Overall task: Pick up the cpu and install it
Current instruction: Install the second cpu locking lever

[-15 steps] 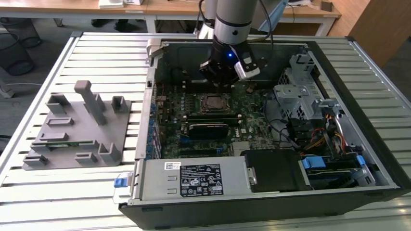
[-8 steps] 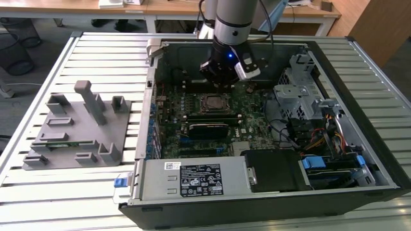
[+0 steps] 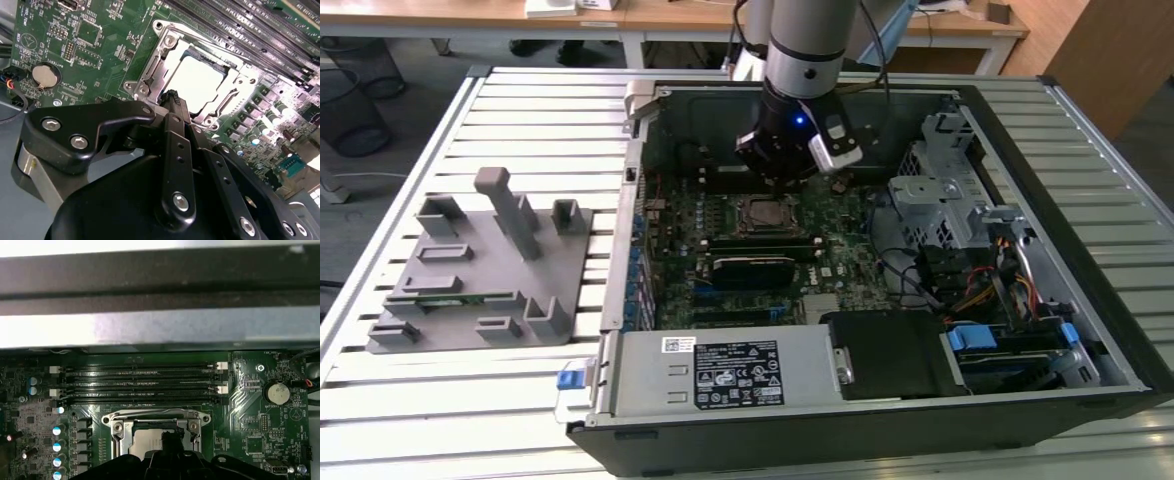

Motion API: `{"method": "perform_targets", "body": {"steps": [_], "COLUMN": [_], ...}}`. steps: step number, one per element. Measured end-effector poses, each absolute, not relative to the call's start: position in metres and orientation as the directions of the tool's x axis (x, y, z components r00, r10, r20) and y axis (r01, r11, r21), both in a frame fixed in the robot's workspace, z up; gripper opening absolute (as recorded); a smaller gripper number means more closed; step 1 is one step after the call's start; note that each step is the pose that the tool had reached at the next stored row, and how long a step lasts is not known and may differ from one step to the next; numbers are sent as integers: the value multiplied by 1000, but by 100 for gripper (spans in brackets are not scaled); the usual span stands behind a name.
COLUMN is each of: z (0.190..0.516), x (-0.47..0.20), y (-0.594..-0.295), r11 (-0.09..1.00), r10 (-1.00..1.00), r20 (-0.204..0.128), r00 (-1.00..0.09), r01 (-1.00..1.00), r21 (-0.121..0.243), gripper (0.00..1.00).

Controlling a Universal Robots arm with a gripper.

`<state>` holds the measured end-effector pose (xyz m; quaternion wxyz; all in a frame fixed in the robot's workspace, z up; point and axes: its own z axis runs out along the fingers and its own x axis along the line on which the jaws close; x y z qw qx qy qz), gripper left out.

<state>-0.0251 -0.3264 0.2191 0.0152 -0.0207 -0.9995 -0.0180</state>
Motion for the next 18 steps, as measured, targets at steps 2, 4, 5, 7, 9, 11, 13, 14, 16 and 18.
{"method": "perform_targets", "body": {"steps": [2, 4, 5, 7, 9, 11, 13, 14, 16, 18], "z": [219, 220, 221, 222, 224, 226, 226, 226, 226, 226], "x": [-25, -25, -25, -25, -25, -25, -25, -25, -25, -25], "y": [-327, -327, -327, -327, -327, -327, -327, -327, -327, -328], "r11": [999, 999, 999, 999, 999, 999, 998, 998, 999, 999], "r10": [41, 41, 41, 41, 41, 41, 41, 41, 41, 41], "r20": [31, 31, 31, 31, 31, 31, 31, 31, 31, 31], "r00": [-999, -999, -999, -999, -999, -999, -999, -999, -999, -999], "r01": [42, 42, 42, 42, 42, 42, 42, 42, 42, 42], "r21": [35, 35, 35, 35, 35, 35, 35, 35, 35, 35], "gripper": [11, 11, 11, 11, 11, 11, 11, 11, 11, 11]}}
